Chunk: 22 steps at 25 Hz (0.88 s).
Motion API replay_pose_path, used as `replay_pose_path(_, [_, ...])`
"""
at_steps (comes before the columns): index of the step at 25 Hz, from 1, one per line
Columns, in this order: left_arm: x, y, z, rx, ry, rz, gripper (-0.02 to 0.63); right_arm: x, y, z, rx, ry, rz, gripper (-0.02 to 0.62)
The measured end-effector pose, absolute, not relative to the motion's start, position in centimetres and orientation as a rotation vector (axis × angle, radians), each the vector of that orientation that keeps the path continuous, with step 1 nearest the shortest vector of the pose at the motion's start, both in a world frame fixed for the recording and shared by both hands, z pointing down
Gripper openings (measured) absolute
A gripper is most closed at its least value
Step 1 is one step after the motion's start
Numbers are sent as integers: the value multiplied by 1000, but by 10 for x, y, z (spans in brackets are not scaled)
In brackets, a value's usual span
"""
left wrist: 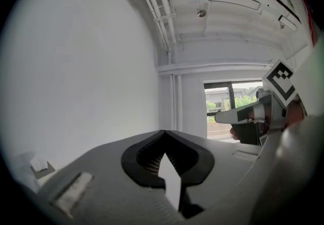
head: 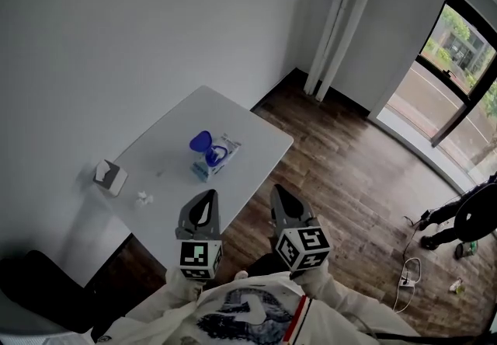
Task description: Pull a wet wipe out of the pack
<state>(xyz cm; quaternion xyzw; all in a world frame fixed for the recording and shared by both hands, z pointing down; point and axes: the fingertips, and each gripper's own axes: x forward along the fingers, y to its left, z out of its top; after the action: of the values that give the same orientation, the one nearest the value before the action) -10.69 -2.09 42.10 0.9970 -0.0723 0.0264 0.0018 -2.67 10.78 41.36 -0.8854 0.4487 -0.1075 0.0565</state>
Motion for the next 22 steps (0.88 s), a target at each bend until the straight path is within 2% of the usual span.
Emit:
replay_pose_path(9, [-68,-65,434,3125,-360,108,4,25,55,427,-2621,1473,-347,5])
replay_pose_path(22, [35,-131,446,3056,-640,228,5,141,-42,447,-2445,1748,-506,5])
